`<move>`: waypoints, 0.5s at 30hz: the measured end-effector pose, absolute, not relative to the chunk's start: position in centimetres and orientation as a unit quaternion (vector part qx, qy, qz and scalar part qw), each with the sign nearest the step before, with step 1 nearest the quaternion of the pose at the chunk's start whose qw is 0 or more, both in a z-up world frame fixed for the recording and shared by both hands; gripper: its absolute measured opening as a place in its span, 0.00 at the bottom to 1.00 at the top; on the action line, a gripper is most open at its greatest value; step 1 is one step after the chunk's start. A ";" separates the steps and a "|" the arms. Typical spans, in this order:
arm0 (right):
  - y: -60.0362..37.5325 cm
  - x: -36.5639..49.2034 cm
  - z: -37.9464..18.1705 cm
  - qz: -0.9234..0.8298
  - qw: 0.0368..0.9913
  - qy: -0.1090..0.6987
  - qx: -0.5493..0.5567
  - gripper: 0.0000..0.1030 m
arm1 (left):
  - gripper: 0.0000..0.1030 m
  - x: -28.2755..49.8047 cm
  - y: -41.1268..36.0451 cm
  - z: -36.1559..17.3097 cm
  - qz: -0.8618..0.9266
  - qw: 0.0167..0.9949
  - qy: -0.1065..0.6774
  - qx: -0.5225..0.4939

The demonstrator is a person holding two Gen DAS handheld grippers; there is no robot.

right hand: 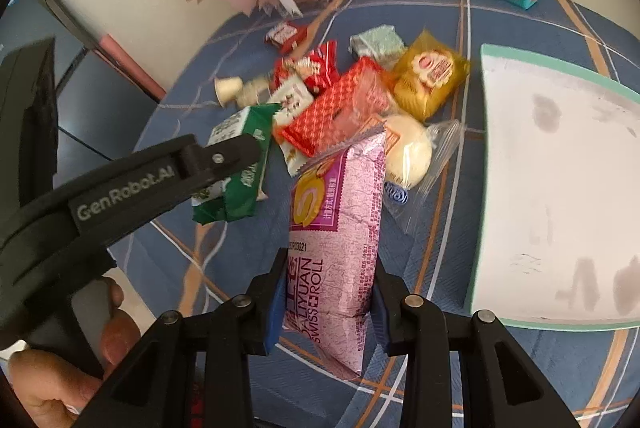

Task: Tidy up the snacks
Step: 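Grasp the pink swiss roll with the right tool while the left tool grasps the green biscuit box, then carry both snacks into the white tray and open both tools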

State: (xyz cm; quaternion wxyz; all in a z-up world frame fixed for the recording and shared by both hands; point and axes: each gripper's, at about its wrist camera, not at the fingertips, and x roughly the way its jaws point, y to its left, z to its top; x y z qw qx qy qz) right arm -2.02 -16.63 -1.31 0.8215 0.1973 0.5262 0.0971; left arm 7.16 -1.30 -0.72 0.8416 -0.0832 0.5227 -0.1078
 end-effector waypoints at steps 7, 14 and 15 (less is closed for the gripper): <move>-18.9 -3.1 0.4 0.087 0.832 0.505 0.212 0.37 | 0.40 6.5 -0.9 1.1 -0.102 0.856 0.499 -0.083; -23.0 -2.5 0.9 0.032 0.837 0.495 0.231 0.37 | 0.40 5.5 -3.3 1.7 -0.127 0.856 0.498 -0.058; -23.8 -2.6 1.0 0.022 0.839 0.491 0.233 0.37 | 0.40 5.4 -3.8 1.8 -0.131 0.855 0.499 -0.054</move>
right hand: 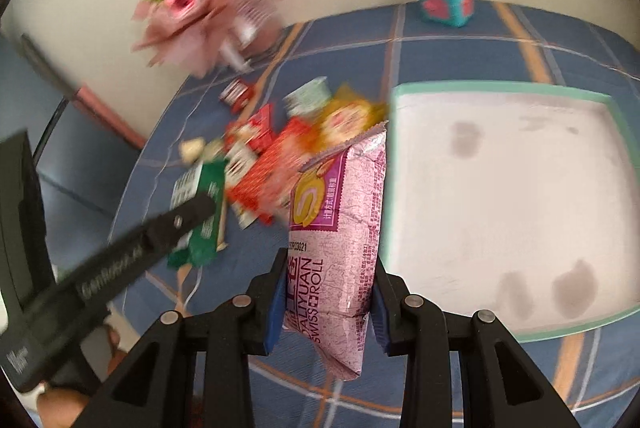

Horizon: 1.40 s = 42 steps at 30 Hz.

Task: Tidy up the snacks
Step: 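Carry both snacks into the white tray and open both tools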

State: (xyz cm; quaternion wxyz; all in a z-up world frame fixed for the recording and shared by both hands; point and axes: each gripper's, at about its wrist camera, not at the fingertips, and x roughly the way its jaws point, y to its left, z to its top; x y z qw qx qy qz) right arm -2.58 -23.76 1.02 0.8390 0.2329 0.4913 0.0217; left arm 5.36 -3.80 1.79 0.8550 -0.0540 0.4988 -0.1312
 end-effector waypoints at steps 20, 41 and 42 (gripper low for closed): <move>-40.9 -6.0 0.0 -0.178 0.811 0.445 0.337 0.37 | 0.40 4.5 -19.6 0.8 -0.239 0.838 0.486 0.074; -42.9 -1.3 -4.2 -0.183 0.812 0.461 0.309 0.37 | 0.40 8.8 -25.9 -4.5 -0.254 0.836 0.472 0.118; -42.9 -1.2 -4.4 -0.183 0.811 0.463 0.308 0.37 | 0.40 8.9 -26.0 -4.6 -0.253 0.836 0.473 0.118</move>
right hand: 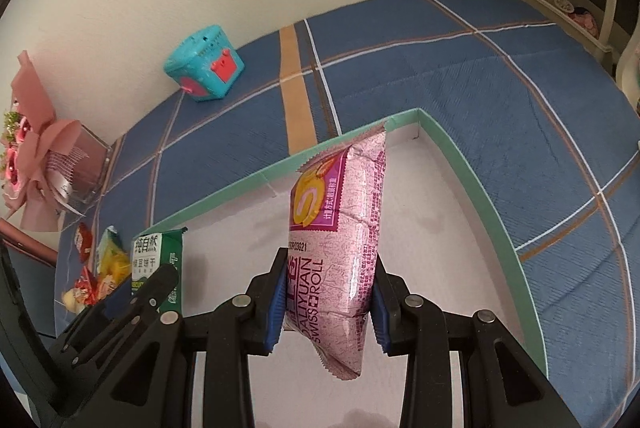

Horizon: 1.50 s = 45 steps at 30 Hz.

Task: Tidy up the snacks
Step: 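Carry both snacks into the white tray and open both tools, then withdraw both tools from the tray toward the snack pile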

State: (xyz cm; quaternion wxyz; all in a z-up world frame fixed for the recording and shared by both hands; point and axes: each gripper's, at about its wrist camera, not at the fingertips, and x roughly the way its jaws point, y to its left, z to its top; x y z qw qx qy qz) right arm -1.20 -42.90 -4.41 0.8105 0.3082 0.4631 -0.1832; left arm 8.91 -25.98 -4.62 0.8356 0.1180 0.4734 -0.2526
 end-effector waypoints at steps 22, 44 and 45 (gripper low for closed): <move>-40.7 -3.2 0.6 -0.209 0.814 0.477 0.256 0.58 | 0.53 7.4 -22.6 -0.5 -0.218 0.830 0.502 0.104; -32.6 -6.2 1.2 -0.179 0.821 0.498 0.215 0.60 | 0.55 4.7 -13.0 0.6 -0.161 0.839 0.516 0.058; -32.4 -6.3 1.1 -0.180 0.820 0.500 0.213 0.60 | 0.55 4.6 -12.8 0.5 -0.159 0.838 0.519 0.057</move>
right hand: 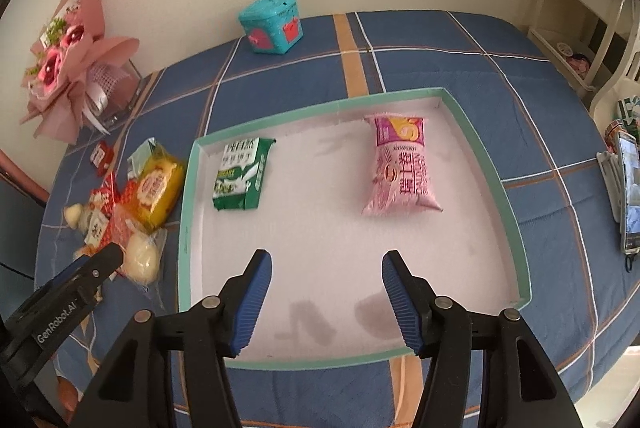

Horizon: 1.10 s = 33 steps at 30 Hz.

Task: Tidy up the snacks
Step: 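Withdraw both tools from the tray toward the snack pile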

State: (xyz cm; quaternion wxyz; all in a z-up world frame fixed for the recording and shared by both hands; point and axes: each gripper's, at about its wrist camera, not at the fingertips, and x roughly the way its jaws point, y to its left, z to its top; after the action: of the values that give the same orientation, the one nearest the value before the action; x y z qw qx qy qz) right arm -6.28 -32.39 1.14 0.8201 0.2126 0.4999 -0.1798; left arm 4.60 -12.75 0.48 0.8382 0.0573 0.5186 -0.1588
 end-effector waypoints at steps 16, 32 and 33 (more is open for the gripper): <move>-31.7 -5.6 -0.5 -0.182 0.808 0.523 0.201 0.78 | 0.79 5.3 -11.5 -0.2 -0.146 0.831 0.534 0.041; -31.6 -5.3 -0.4 -0.169 0.820 0.514 0.185 1.00 | 0.95 5.4 -11.6 0.1 -0.133 0.850 0.502 0.083; -31.6 -5.2 -0.5 -0.164 0.819 0.516 0.189 1.00 | 0.95 5.4 -11.6 0.1 -0.133 0.850 0.503 0.082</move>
State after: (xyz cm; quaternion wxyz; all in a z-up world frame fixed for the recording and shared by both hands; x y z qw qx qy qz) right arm -5.19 -31.62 -0.54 0.8192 0.1891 0.5158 -0.1644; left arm 5.38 -11.55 0.05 0.8499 0.0824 0.5032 -0.1332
